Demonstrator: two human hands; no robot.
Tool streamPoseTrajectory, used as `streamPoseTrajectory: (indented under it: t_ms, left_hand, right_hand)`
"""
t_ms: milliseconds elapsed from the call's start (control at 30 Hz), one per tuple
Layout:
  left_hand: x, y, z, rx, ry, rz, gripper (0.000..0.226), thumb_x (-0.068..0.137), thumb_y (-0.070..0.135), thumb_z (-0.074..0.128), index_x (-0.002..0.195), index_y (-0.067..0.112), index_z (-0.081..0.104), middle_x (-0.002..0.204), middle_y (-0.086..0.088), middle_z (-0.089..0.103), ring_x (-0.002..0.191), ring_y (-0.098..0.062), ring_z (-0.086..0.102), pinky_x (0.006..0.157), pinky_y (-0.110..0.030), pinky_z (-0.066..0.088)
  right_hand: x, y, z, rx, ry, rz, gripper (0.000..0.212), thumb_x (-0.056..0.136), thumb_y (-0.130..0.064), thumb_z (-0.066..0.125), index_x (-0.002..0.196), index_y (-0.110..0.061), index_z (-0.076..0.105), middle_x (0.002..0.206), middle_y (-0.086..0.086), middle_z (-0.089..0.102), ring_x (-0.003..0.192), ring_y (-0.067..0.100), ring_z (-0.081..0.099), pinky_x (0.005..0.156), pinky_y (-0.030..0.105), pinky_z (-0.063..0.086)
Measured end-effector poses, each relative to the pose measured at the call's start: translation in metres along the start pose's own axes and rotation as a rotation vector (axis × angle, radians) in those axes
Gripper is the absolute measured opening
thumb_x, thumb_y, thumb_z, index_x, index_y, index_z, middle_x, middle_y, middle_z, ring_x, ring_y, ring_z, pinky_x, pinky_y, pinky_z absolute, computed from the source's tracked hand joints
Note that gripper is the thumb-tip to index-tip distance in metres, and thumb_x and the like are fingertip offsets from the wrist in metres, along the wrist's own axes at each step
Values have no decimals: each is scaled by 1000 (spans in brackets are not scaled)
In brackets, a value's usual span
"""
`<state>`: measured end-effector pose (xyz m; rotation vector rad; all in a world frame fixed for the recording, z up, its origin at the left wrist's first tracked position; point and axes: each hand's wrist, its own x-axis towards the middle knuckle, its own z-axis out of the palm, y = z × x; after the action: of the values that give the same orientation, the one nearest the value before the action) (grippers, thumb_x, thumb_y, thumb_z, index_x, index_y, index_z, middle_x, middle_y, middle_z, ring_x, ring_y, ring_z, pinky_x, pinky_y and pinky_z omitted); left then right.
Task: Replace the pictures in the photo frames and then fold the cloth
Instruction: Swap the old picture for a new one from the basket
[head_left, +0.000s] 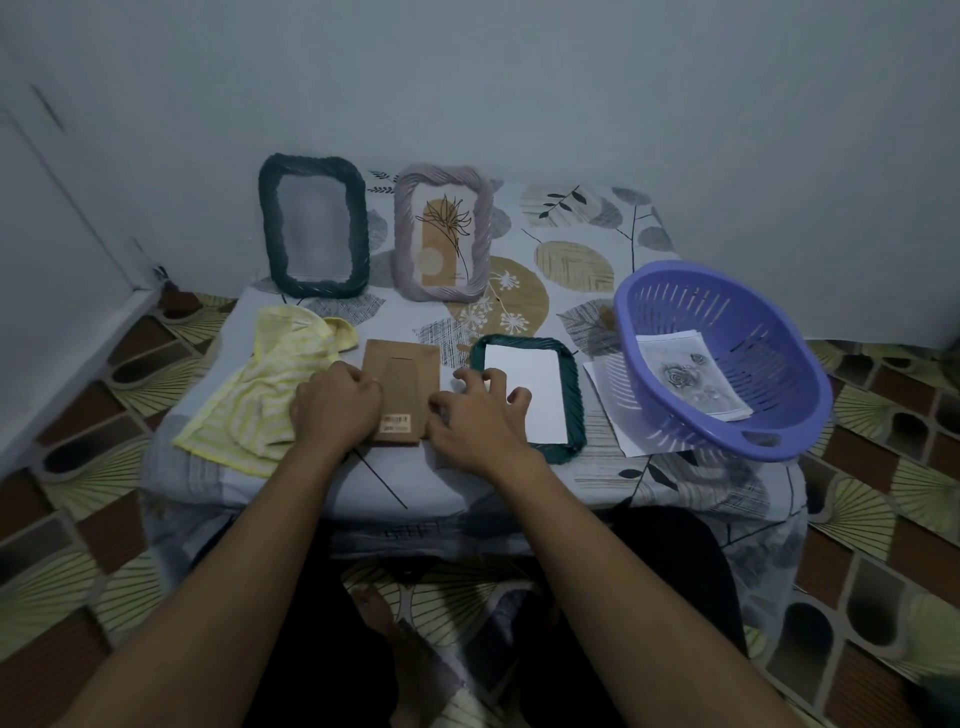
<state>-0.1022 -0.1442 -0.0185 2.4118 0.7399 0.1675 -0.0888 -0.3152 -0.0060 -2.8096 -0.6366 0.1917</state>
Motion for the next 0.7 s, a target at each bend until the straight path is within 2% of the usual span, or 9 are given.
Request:
streamPoseTrajectory:
  t_ms: [100, 167, 233, 333, 400, 500, 567, 633, 700]
  left_hand:
    - [-1, 3, -3, -228, 18, -6, 30, 90, 16, 51, 118, 11, 62, 115, -13, 67, 108, -35, 59, 91, -38, 47]
    - [-5, 7, -7, -343, 9, 1, 29, 91, 12, 50, 118, 11, 61, 107, -10, 67, 101, -29, 60, 80, -32, 42]
    - [-8, 12, -11, -394, 26, 40, 28, 92, 13, 49, 117, 13, 62, 103, -6, 65, 94, -23, 59, 76, -29, 38]
    - [-7, 19, -14, -499, 88, 50, 24, 95, 16, 49, 115, 18, 62, 104, -1, 66, 94, -21, 61, 77, -31, 45]
    - [-6, 23, -15, -593, 111, 39, 21, 95, 17, 49, 111, 23, 61, 101, 0, 68, 91, -23, 65, 77, -37, 53]
    - [-7, 33, -12, -814, 50, -6, 18, 96, 15, 54, 111, 21, 63, 97, 0, 71, 87, -18, 68, 83, -41, 58]
    - [-11, 42, -7, -952, -34, -39, 19, 96, 11, 56, 113, 15, 63, 97, -4, 72, 89, -20, 69, 85, -40, 58]
    - [-15, 50, 0, -987, -68, -35, 14, 95, 9, 59, 107, 13, 64, 96, -8, 72, 90, -23, 69, 86, -42, 58]
    - [-20, 59, 6, -1010, -89, -29, 7, 94, 8, 64, 99, 12, 63, 93, -9, 72, 85, -23, 68, 82, -40, 58]
  right_hand:
    - [1, 0, -3, 12, 0, 16, 38, 98, -38, 40, 127, -30, 63, 155, 5, 31, 140, 31, 17, 106, 53, 16]
    - [2, 0, -4, 27, 3, 27, 38, 98, -36, 40, 127, -32, 64, 155, 5, 32, 140, 30, 18, 106, 53, 16]
    - [2, 1, -4, 81, 22, 39, 37, 97, -34, 40, 125, -34, 65, 154, 4, 34, 140, 29, 19, 106, 53, 17]
    - [2, 3, -6, 244, 107, 75, 36, 98, -34, 43, 128, -38, 63, 149, -1, 41, 138, 25, 24, 103, 48, 18]
    - [4, 8, -10, 366, 177, 111, 34, 99, -35, 47, 129, -39, 62, 143, -2, 48, 133, 22, 35, 98, 43, 22]
    - [3, 18, -21, 733, 268, 173, 25, 98, -32, 57, 121, -37, 68, 125, -5, 64, 110, 16, 61, 96, 41, 43]
    - [0, 28, -28, 1062, 316, 238, 22, 95, -22, 64, 114, -30, 71, 109, -6, 71, 94, 13, 69, 89, 38, 55]
    - [-2, 43, -33, 1233, 350, 283, 20, 92, -12, 67, 107, -24, 72, 96, -1, 72, 83, 8, 70, 79, 29, 56]
    - [-5, 56, -38, 1311, 358, 296, 21, 91, -6, 69, 110, -15, 72, 96, 5, 72, 80, 7, 69, 71, 19, 54]
